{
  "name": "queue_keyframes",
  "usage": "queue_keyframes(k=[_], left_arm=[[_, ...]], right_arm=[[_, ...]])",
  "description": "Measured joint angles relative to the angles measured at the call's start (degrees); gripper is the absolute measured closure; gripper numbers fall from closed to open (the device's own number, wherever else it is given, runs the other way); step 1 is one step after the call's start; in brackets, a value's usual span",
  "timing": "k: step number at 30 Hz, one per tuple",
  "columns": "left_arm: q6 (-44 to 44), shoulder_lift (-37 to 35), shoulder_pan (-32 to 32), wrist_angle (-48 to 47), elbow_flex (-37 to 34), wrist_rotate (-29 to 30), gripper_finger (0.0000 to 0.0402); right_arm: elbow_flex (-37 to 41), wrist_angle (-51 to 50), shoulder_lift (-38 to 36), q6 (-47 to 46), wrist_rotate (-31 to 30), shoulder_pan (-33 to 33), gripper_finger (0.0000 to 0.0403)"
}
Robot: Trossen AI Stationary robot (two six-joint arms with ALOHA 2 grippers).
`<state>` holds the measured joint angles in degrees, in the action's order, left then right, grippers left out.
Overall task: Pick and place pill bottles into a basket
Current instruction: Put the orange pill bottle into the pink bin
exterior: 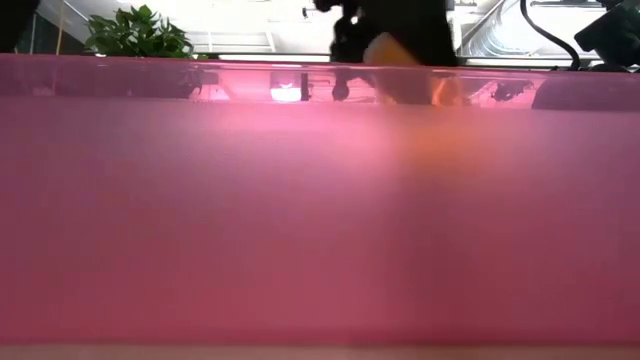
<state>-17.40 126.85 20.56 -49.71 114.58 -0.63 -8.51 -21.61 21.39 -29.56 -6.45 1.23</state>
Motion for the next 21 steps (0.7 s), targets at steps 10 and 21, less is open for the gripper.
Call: queue_keyframes(k=[10,21], left_arm=[[-1.2,1.2,-0.9,2.9,-0.1,-2.9,0.0145],[-2.6,4.2,-0.3,6.7,0.2,-4.6,0.0168]], right_arm=[[0.0,0.0,0.0,0.0,0.0,0.0,0.0139],[0.0,-0.7,0.0,0.2,0.0,0.0,0.0139]])
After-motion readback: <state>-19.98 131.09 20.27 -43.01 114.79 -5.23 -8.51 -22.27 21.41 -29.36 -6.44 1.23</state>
